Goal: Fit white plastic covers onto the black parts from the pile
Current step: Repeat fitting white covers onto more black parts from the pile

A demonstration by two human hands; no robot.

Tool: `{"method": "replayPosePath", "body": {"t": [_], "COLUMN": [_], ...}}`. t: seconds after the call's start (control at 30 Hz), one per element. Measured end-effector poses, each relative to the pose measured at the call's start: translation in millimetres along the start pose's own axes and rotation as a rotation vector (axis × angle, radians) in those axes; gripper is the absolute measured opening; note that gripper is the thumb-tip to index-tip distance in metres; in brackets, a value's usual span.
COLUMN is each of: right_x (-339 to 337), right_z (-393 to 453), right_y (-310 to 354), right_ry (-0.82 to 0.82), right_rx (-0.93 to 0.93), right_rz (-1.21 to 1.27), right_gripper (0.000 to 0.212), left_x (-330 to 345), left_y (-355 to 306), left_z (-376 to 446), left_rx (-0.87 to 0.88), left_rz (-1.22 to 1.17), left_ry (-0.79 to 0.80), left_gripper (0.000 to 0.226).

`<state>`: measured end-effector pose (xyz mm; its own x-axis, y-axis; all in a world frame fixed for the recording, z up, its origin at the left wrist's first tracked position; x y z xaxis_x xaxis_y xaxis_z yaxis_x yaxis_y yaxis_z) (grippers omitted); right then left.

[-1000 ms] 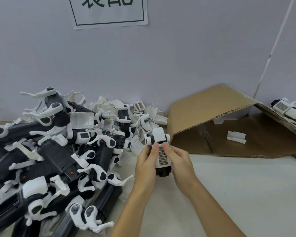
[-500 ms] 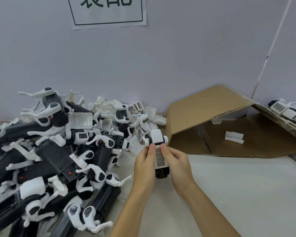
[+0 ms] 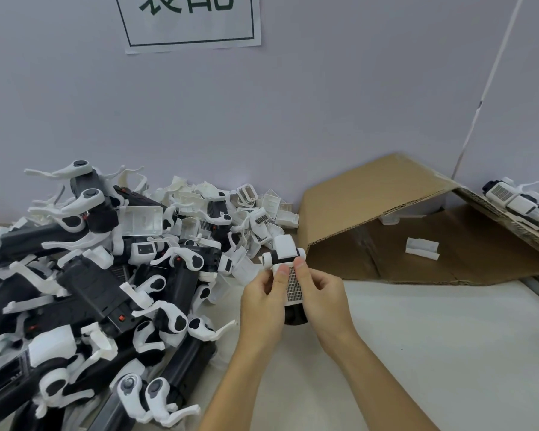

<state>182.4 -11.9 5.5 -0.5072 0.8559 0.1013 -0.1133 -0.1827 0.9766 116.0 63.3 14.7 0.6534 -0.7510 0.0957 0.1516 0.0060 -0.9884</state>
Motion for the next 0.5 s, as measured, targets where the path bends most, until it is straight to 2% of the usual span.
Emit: {"method": "replayPosePath", "body": {"t": [0.1,0.2,0.27,0.4,0.5], "right_x": [-4.6,-8.3,-11.7,-15.1,-16.0], "right_z": [4.3,5.3,5.5,6.1,5.6], "right_y": [-3.3,-3.1,-2.9,-3.1,-3.1], "right_ry": [0.020,0.150,0.187,0.198,0.171], "right_rx": [0.050,0.078,0.072,0.001,-0.036], "right_rz": [0.037,0.172,0.189,0.038,-0.031], "right_gripper": [0.049,0.033,0.031,0.026,0.023], "left_x": [5.2,4.4,3.3,2.2,1.8], "left_y": [-3.1,-3.6,-4.4,-5.2,-3.0], "left_z": [-4.7,-5.6,-6.2,-6.1,-4.9], "left_rx": [-0.006,0.049,0.053,0.071,0.059], "left_rz": [-0.036,0.025,-0.010,0.005,-0.006], "left_ry": [0.113,0.061,0.047,0.034,0.038], "left_gripper": [0.017,0.025,0.027,0.038,0.030]}}
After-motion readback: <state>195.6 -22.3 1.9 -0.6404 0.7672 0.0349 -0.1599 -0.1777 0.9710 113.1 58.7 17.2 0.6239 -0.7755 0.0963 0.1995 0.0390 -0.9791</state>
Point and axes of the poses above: each hand's wrist, its own z-axis towards the middle knuckle, its own x-axis out of the palm, y = z × x, the point moved 2 cm from there along z, towards the middle knuckle, and after that the axes turned 1 degree about -z, right-handed, at the moved point
